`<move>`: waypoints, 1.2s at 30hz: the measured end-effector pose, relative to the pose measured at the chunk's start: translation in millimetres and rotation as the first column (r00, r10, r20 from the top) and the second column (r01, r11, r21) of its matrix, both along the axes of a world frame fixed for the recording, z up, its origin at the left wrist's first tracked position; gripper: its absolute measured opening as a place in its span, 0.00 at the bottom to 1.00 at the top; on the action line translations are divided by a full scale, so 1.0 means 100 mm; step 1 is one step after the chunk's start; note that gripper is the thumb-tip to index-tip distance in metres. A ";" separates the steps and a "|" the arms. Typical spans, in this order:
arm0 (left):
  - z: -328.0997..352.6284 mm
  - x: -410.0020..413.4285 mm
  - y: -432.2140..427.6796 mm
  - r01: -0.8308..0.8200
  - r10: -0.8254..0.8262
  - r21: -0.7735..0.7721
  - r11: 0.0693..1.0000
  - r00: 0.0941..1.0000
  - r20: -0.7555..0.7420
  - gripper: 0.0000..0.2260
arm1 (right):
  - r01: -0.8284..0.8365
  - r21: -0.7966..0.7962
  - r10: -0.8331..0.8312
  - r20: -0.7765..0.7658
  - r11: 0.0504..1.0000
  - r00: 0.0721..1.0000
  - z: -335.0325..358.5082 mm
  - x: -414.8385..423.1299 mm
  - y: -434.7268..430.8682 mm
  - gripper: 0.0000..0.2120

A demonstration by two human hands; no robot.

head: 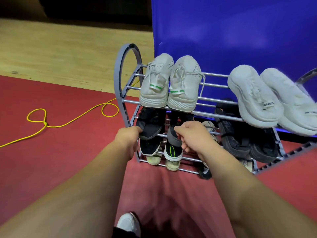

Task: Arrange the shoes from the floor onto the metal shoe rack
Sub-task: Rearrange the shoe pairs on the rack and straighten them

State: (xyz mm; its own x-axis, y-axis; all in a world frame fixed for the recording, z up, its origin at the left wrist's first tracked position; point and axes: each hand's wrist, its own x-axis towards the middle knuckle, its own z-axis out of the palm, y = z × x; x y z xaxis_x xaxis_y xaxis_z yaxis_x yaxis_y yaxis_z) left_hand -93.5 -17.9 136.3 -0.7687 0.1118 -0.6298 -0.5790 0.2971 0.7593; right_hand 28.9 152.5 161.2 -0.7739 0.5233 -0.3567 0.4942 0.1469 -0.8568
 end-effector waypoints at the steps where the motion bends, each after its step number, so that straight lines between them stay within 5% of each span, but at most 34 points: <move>1: -0.01 0.01 0.03 0.000 -0.004 0.055 0.998 0.998 0.070 0.06 | 0.015 -0.009 -0.015 -0.010 1.000 1.000 0.00 -0.01 0.01 0.11; 5: -0.03 0.00 0.12 -0.036 -0.032 0.236 0.971 0.960 0.279 0.09 | 0.080 -0.083 -0.086 -0.067 0.993 0.994 -0.01 -0.04 0.02 0.11; 14: 0.10 -0.11 -0.06 -0.191 0.063 0.414 0.890 0.951 0.303 0.17 | 0.210 -0.276 -0.239 -0.076 0.938 0.968 0.00 -0.08 0.04 0.08; 21: 0.18 -0.11 -0.27 -0.190 0.007 0.491 0.850 0.936 0.351 0.13 | 0.323 -0.379 -0.363 -0.037 0.867 0.931 -0.02 -0.09 0.12 0.06; 26: 0.16 -0.15 -0.35 -0.130 -0.039 0.479 0.868 0.944 0.327 0.18 | 0.400 -0.486 -0.453 0.009 0.777 0.891 -0.03 -0.10 0.21 0.12; 36: 0.20 -0.11 -0.41 0.151 -0.250 0.339 0.928 0.930 0.269 0.12 | 0.367 -0.741 -0.563 -0.019 0.563 0.826 0.07 -0.07 0.34 0.25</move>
State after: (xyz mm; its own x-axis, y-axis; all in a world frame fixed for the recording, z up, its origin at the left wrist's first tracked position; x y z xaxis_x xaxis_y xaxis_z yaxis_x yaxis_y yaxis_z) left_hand -104.1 -59.1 155.9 -0.4879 0.4689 -0.7363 -0.7474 0.2114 0.6299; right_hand 21.5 186.8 167.8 -0.5996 0.5147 -0.6128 0.0956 -0.7142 -0.6934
